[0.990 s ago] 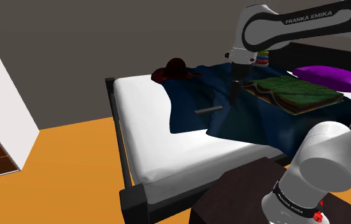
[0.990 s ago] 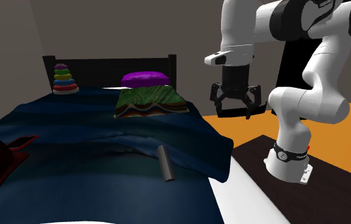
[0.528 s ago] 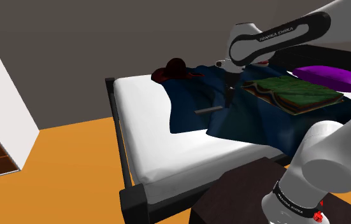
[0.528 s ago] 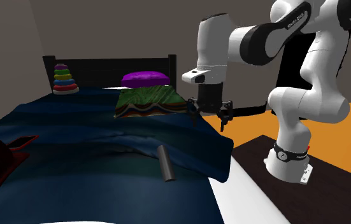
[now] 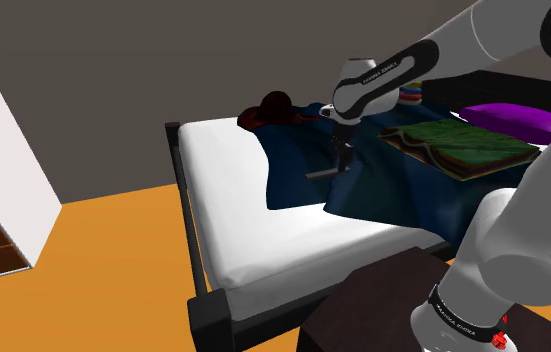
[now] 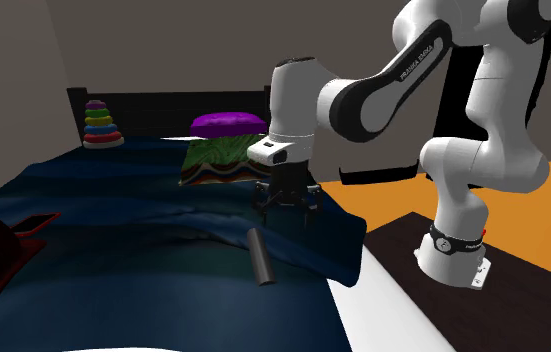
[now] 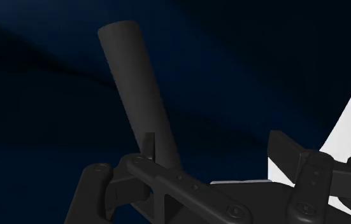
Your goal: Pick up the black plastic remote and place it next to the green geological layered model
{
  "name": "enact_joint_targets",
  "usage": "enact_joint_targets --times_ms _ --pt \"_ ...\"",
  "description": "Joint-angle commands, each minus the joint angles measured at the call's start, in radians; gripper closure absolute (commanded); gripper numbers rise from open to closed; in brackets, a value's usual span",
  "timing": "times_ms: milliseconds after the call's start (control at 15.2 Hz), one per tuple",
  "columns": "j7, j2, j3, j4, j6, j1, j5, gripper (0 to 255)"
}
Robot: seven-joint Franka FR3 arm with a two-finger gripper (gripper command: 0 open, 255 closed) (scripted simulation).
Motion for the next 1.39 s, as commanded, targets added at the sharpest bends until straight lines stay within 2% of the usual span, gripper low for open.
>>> enact_joint_targets --times_ms 0,198,726,1188,1254,1320 --pt "-0.122 0.081 -0.018 0.043 0.048 0.017 0.049 0" --pt "-0.28 0.195 -0.019 0.111 0.099 0.023 0.134 0" --pt "-0.33 0.281 -0.005 0.091 0.19 0.01 0.205 0" --pt "-0.33 0.28 -0.004 0.091 0.19 0.009 0.205 0" --pt "-0.33 0.28 -0.004 0.091 0.19 0.009 0.205 255" --pt "-0.33 0.28 -0.004 0.091 0.19 0.009 0.205 255"
